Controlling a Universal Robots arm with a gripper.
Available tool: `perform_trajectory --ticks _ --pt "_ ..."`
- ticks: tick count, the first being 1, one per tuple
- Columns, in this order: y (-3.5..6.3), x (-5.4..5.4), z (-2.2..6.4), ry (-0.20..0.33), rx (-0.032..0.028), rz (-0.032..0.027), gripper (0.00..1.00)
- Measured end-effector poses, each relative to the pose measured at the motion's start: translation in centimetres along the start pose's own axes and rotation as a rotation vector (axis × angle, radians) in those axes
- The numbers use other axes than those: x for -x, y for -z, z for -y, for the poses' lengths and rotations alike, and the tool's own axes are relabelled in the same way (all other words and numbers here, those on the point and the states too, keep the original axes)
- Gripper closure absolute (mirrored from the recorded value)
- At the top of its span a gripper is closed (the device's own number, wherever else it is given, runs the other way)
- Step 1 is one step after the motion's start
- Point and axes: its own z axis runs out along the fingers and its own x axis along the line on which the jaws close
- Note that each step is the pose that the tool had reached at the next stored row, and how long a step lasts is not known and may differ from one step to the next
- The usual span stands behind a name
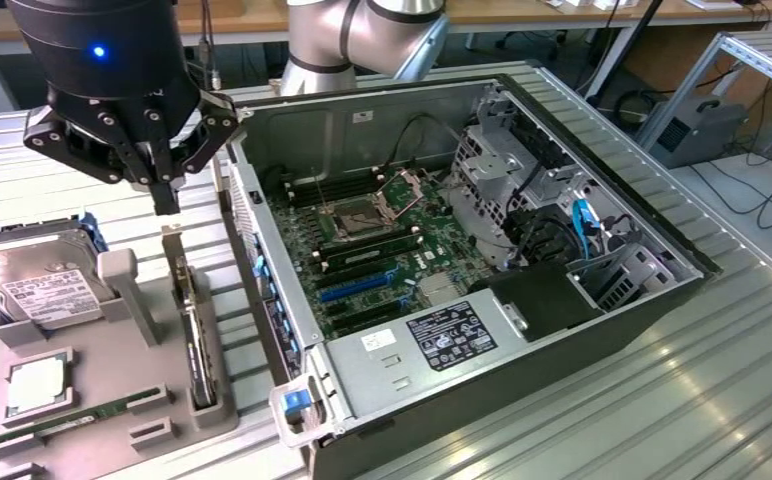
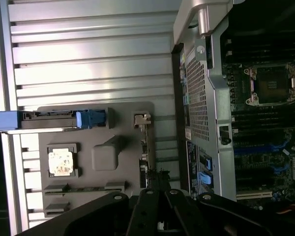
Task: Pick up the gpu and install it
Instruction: 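Reach for the gpu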
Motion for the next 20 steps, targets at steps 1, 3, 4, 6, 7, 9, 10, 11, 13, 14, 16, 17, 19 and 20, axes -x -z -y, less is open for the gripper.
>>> perform_trajectory --ticks 1,3,4,6,7,9,10,11,13,14,16,17,19,20 --pt "0.01 0.0 0.29 0.000 0.0000 0.0000 0.89" --pt "0.03 0.0 0.72 0.000 0.0000 0.0000 0.89" --pt "0.04 0.0 0.93 0.000 0.0000 0.0000 0.89" --pt "0.06 0.0 1.34 0.000 -0.0001 -0.0001 0.89" --pt "0.07 0.0 1.51 0.000 0.0000 0.0000 0.89" --pt "0.08 0.0 1.77 0.000 -0.0001 0.0000 0.89" --pt "0.08 0.0 1.90 0.000 0.0001 0.0000 0.89" --pt "0.09 0.0 2.03 0.000 0.0000 0.0000 0.89" --pt "0.10 -0.1 2.41 0.000 0.0001 0.0001 0.89" --pt "0.12 -0.1 2.55 0.000 -0.0001 -0.0001 0.89" --pt "0.13 -0.1 2.88 0.000 0.0000 0.0000 0.89" --pt "0.14 -0.1 3.23 0.000 0.0000 0.0000 0.89" --pt "0.16 -0.2 3.82 0.000 0.0000 0.0000 0.89" --pt "0.17 -0.3 4.06 0.000 0.0000 0.0000 0.89"
